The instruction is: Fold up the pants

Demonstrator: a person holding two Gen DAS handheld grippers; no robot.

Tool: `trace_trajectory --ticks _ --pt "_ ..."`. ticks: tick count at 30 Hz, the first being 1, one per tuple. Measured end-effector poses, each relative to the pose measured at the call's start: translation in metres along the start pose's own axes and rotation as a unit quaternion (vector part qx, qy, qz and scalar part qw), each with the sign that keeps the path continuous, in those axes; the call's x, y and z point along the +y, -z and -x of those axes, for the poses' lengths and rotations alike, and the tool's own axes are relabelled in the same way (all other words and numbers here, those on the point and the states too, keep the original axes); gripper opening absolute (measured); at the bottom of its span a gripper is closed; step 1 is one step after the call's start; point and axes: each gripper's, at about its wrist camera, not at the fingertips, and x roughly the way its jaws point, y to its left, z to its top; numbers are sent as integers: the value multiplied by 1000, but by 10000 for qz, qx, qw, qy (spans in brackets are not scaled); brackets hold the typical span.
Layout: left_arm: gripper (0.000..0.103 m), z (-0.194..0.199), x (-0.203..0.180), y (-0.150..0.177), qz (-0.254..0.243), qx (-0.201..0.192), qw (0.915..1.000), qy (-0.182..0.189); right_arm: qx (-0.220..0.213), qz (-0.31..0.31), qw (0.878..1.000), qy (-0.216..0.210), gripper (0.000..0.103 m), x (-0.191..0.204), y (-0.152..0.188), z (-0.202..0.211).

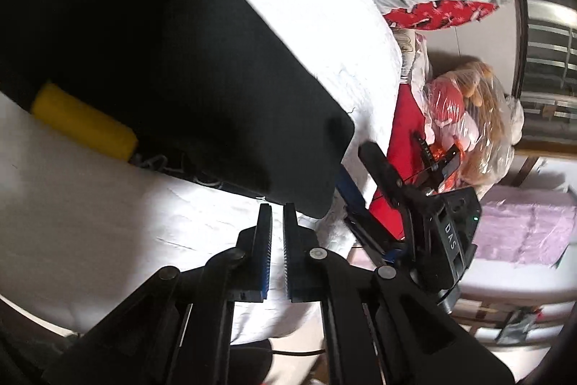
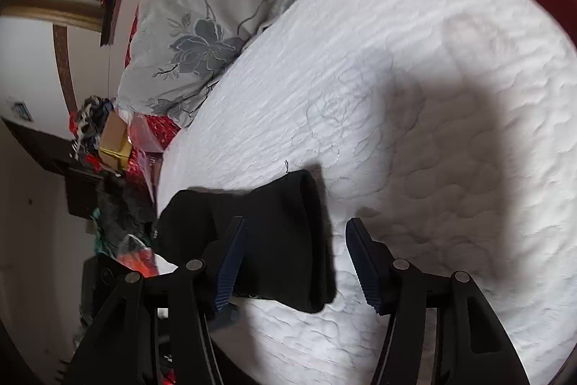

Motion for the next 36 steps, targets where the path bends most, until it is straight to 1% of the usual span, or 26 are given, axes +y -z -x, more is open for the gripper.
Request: trace_trajectory --ticks 4,8,11,14,17,19,22,24,25,26,28,30,32,34,36 --pt "2 -12 10 -3 222 79 9997 78 76 -389 9985 -366 59 -10 -5 -21" --pt "2 -23 7 -3 192 22 9998 70 133 -487 9963 -699 59 -7 -13 -35" --pt "2 -28 7 4 243 16 9996 130 225 -572 9947 -825 59 -7 -16 -38" --pt "2 -36 10 10 298 53 9994 140 289 -790 9902 -1110 57 -16 -17 -37" --pt "2 -35 19 19 584 -71 9975 381 379 -951 9863 -1297 57 -21 -18 -38" --pt "2 -36 19 16 708 -58 9959 551 462 -950 9857 -1310 58 -21 -19 -39" --pt "2 -29 17 6 669 -291 9952 647 535 -975 9852 -1305 61 -19 -22 -42" --pt "7 -26 19 2 841 -410 9922 824 556 -974 9846 -1340 63 -17 -23 -44" --pt "17 -23 21 2 937 -473 9902 918 566 -983 9842 -1357 64 -16 -24 -46" --pt "21 -23 23 0 991 -558 9893 911 571 -992 9840 -1368 65 -15 -24 -47" --pt "21 -22 23 -1 1007 -461 9897 908 596 -980 9840 -1364 68 -12 -24 -49" --pt "21 -17 25 6 1034 -403 9895 922 623 -971 9844 -1330 68 -12 -24 -49" --pt "22 -14 21 8 1023 -462 9896 902 671 -1060 9821 -1406 68 -14 -23 -48" --pt "22 -9 23 11 1127 -421 9883 937 710 -1173 9804 -1416 68 -17 -23 -48" --pt "27 -9 25 14 1196 -417 9877 922 725 -1190 9805 -1388 68 -16 -24 -48"
